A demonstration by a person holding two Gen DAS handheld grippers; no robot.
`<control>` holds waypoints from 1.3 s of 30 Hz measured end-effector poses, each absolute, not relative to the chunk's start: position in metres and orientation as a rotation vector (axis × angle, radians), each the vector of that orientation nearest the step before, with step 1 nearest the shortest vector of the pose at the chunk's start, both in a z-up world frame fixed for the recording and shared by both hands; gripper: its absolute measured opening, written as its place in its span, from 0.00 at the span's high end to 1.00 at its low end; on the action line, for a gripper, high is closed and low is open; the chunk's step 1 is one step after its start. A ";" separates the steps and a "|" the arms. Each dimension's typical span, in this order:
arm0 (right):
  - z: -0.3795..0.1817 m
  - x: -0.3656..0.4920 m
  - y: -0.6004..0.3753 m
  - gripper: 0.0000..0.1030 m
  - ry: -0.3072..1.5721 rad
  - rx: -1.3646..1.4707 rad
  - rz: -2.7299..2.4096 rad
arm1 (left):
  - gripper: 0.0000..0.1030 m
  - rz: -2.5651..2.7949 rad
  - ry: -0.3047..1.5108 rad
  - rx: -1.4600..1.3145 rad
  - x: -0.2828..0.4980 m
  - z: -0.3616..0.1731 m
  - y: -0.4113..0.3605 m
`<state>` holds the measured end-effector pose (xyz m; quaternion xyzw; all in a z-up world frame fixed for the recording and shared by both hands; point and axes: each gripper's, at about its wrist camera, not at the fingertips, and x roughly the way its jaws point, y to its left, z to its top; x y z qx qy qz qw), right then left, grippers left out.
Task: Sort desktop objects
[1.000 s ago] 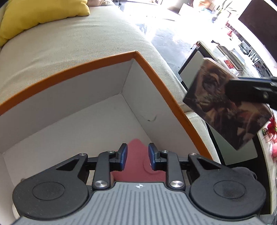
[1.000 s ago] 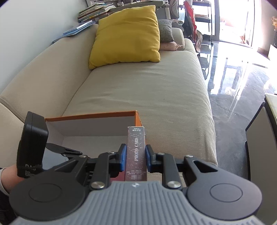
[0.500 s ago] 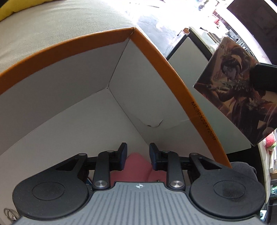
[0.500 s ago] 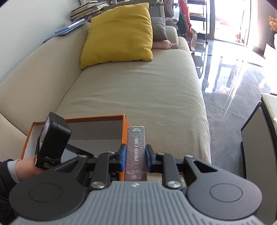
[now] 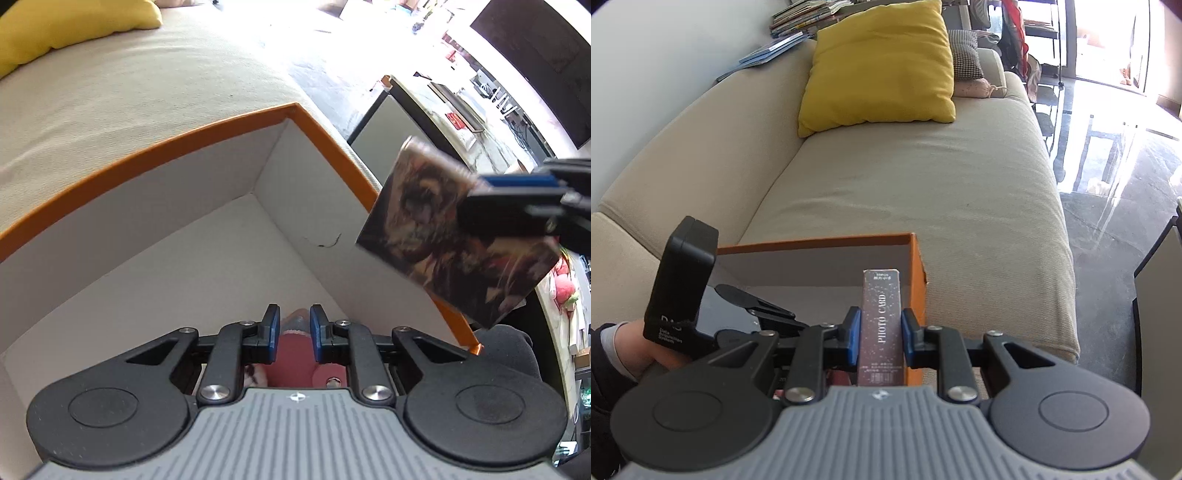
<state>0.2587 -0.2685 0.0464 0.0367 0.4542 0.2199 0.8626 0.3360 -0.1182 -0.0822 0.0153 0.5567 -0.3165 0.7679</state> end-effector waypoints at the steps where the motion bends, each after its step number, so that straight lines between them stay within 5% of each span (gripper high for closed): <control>1: 0.044 0.258 -0.262 0.77 0.959 0.067 0.469 | 0.82 -0.681 1.202 0.030 0.335 -0.081 -0.115; 12: -0.007 0.247 -0.207 0.77 1.056 -0.095 0.408 | 0.83 -0.661 1.166 -0.040 0.328 -0.084 -0.088; 29: -0.029 0.253 -0.226 0.76 1.279 0.027 0.415 | 0.83 -0.607 1.131 -0.138 0.323 -0.092 -0.080; 33: -0.033 0.254 -0.236 0.88 1.325 0.071 0.399 | 0.83 -0.595 1.125 -0.140 0.324 -0.093 -0.084; 39: -0.039 0.252 -0.246 0.89 1.381 0.175 0.387 | 0.83 -0.594 1.140 -0.133 0.330 -0.095 -0.096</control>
